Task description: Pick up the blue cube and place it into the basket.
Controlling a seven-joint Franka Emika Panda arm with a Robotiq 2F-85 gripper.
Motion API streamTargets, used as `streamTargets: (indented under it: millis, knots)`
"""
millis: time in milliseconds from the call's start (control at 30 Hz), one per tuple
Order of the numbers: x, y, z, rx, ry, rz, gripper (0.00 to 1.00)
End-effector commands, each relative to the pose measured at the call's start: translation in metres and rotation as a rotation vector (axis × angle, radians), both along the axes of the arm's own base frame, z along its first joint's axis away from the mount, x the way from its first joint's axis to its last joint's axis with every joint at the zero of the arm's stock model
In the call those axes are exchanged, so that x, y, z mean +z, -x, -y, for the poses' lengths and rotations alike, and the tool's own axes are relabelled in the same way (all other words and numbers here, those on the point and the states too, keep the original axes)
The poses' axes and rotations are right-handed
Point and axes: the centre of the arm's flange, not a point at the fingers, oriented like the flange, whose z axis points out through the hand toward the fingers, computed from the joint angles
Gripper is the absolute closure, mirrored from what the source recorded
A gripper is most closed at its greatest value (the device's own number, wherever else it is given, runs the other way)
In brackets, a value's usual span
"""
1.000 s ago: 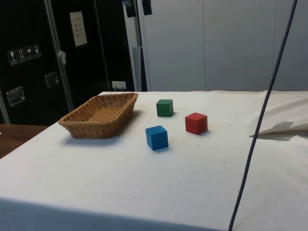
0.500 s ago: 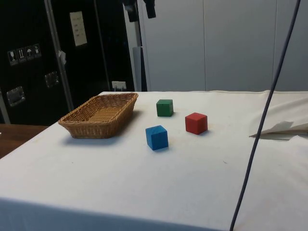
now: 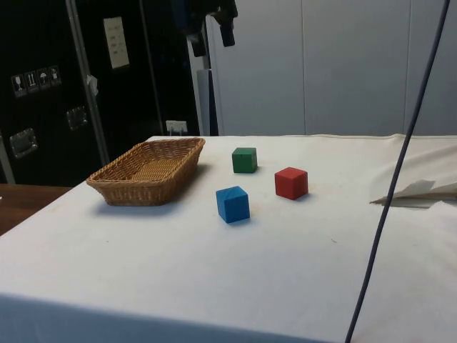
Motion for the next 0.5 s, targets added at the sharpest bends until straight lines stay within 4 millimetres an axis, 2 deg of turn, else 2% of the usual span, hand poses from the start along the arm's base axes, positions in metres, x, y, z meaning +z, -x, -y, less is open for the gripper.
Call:
streamTargets:
  millis: [0, 467]
  knots:
    - [-0.003, -0.001, 0.001, -0.013, 0.016, 0.011, 0.0]
    - [-0.019, 0.0, -0.003, -0.08, 0.048, 0.045, 0.0]
